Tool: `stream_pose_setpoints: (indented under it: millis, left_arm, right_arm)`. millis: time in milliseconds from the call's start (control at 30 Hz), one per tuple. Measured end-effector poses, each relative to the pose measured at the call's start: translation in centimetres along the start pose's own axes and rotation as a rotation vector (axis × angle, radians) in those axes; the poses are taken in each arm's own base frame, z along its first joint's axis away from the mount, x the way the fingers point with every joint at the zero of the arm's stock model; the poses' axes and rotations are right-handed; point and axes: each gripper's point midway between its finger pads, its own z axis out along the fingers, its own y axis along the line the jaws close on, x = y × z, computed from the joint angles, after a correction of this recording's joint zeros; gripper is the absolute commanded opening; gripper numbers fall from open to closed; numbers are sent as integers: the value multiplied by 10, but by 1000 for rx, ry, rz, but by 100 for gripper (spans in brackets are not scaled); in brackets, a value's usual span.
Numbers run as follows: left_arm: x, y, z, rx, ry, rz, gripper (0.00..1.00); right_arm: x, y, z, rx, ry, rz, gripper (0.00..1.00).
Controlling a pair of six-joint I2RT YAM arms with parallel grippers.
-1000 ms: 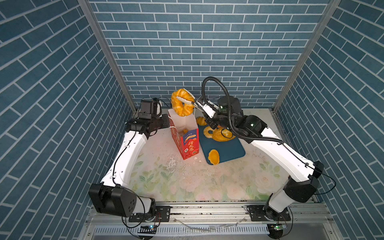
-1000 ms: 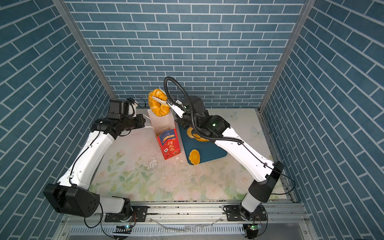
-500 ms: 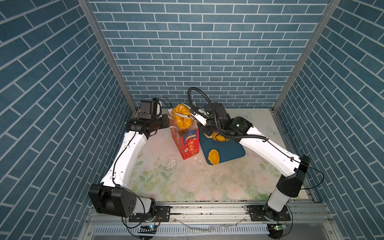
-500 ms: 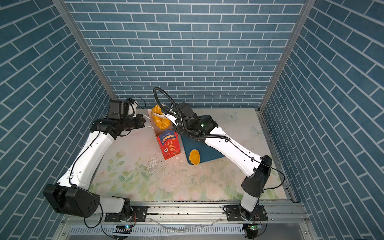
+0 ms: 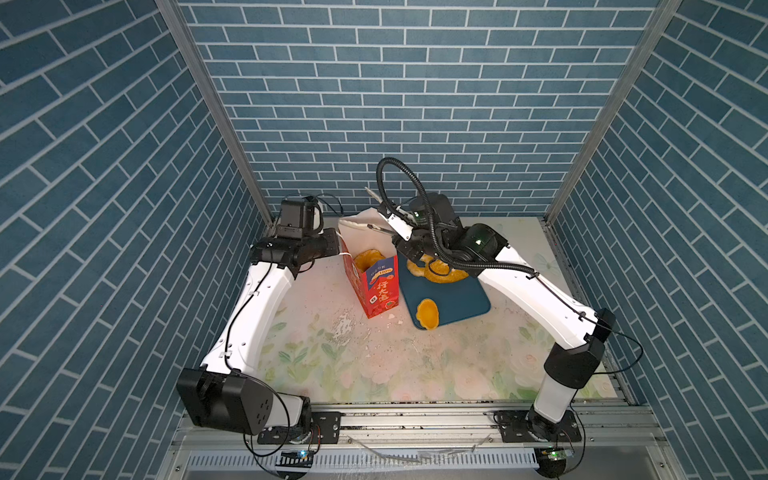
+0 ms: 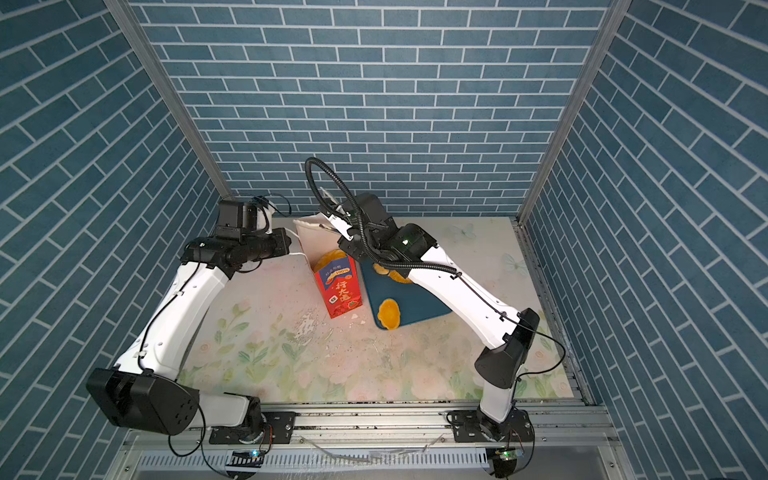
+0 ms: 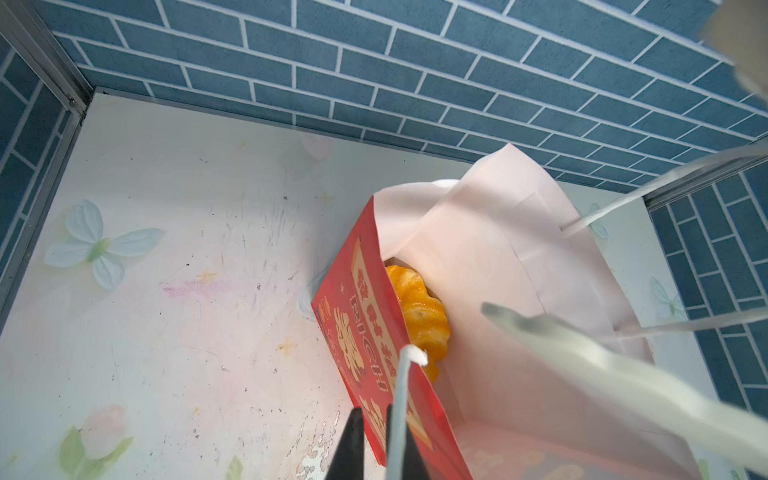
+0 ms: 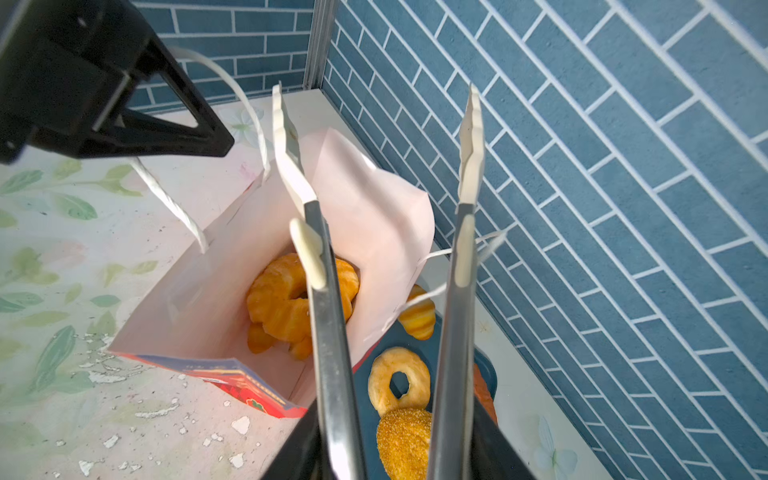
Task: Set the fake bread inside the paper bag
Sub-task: 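Withdraw the tongs and lower them around the orange half-bun on the tray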
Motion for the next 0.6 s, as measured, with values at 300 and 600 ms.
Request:
stream_pose_setpoints:
  millis: [300,600]
  left_arm:
    - [0,0,0,1,0,-4,14]
    - [-4,-4,10,21,6,-7,14]
  right_arm:
    - [31,-70,-39,93,71,193,48]
    - [126,-86,-72,155,340,421,48]
